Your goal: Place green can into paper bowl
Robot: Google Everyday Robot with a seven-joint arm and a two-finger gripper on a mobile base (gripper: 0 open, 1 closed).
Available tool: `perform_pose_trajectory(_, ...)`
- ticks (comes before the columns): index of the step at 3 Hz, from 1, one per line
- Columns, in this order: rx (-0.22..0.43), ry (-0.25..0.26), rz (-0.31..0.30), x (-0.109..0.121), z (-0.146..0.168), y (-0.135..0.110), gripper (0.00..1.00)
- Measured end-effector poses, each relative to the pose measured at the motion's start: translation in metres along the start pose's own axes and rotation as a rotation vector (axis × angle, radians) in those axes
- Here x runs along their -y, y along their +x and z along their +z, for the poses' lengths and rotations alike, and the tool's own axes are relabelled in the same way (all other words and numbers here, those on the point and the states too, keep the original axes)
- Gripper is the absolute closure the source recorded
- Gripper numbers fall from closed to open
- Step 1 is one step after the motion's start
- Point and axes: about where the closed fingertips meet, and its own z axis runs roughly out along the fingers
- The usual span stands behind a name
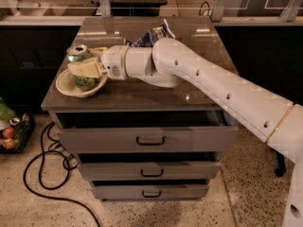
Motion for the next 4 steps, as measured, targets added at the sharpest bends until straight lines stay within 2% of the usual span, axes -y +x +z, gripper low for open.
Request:
perform_pose_trajectory(3, 0.001, -0.013, -0.001, -0.0053, 0.0061, -0.0013, 0.13)
perform_pose_trajectory(4, 0.001, -0.017, -0.002, -0.0070, 0.0080, -0.0017, 0.00)
